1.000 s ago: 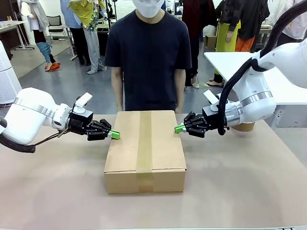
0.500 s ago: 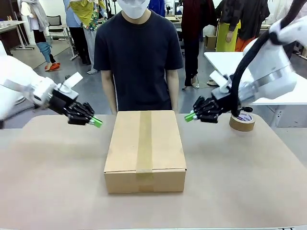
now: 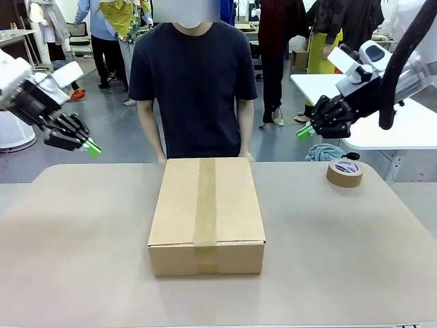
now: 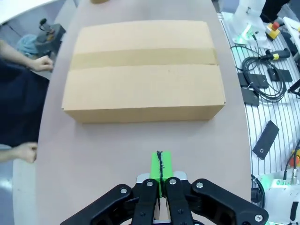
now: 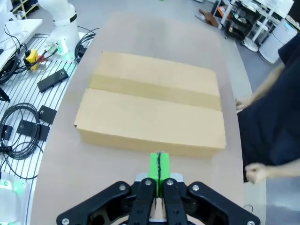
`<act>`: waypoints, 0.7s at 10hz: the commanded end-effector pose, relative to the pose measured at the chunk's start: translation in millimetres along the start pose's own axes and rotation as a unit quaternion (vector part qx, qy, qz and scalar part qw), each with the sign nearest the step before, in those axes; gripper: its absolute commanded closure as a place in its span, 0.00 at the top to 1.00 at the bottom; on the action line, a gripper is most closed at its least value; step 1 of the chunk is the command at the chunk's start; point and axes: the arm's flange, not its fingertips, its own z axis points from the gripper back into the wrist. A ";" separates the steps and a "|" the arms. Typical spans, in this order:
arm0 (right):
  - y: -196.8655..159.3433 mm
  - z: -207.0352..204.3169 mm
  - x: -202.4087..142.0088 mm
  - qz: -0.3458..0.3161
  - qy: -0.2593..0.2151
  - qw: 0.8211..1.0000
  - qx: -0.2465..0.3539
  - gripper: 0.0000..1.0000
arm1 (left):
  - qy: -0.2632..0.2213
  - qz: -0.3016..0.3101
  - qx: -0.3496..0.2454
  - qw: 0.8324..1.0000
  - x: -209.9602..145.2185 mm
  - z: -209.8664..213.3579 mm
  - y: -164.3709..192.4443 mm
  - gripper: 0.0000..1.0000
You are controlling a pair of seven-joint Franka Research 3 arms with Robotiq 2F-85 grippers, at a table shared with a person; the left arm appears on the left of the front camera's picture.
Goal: Wrap the clocks to prevent damage.
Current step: After the human seals the box with tape, release both hands from the side flaps of the Package Box.
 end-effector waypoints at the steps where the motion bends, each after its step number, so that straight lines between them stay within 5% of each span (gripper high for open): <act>1: 14.2 -5.3 2.1 -0.021 0.024 0.999 0.011 0.01 | -0.008 0.005 0.024 1.000 -2.4 13.1 -17.9 0.01; 2: 12.2 -12.6 -5.1 -0.029 0.026 0.998 0.053 0.01 | -0.027 -0.009 0.043 0.999 -8.4 17.2 -20.9 0.01; 3: 6.4 3.6 3.8 -0.006 0.011 1.000 0.001 0.01 | -0.005 -0.001 0.015 1.000 1.3 14.9 -7.9 0.01; 7: 6.4 3.6 3.8 -0.006 0.011 1.000 0.001 0.01 | -0.005 -0.001 0.015 1.000 1.3 14.9 -7.9 0.01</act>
